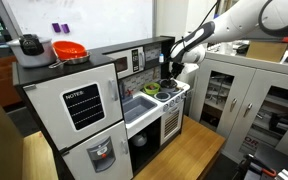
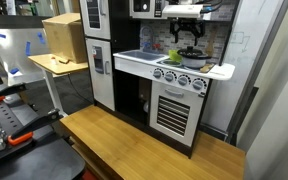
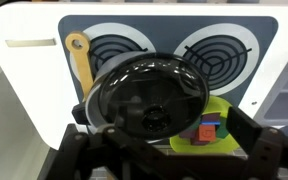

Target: Take off the lid from the pot and put it in the sink

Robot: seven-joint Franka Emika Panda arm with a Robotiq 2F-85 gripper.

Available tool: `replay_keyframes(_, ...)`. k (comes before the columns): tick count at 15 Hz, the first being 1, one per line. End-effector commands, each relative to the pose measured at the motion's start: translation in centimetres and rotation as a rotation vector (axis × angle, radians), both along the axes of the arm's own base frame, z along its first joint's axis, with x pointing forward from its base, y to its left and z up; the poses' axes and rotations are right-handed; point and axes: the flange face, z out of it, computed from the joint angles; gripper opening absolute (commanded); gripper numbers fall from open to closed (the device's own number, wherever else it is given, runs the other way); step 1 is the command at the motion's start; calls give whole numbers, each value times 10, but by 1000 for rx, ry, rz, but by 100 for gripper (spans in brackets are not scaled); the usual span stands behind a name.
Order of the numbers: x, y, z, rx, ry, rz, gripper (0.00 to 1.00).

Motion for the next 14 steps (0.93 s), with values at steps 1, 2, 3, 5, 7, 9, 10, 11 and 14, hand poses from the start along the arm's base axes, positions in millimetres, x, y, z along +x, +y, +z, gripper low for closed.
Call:
replay_keyframes(1,18,-9,-8,6,6,2,100)
replay_keyframes(2,21,-11,-11,6,3,1,100)
replay_keyframes(3,24,-12,-12,6,0,0,100)
replay_keyframes(5,30,-16,-13,22,-5,0,100)
replay_keyframes(7,34,-18,-12,28,2,-1,75)
replay_keyframes(9,35,-22,-10,41,17,-13,66)
replay_keyframes(10,35,-23,-9,49,28,-23,59)
replay_keyframes(11,36,-25,-10,56,39,-32,53)
replay_keyframes(14,37,-29,-11,74,58,-52,32)
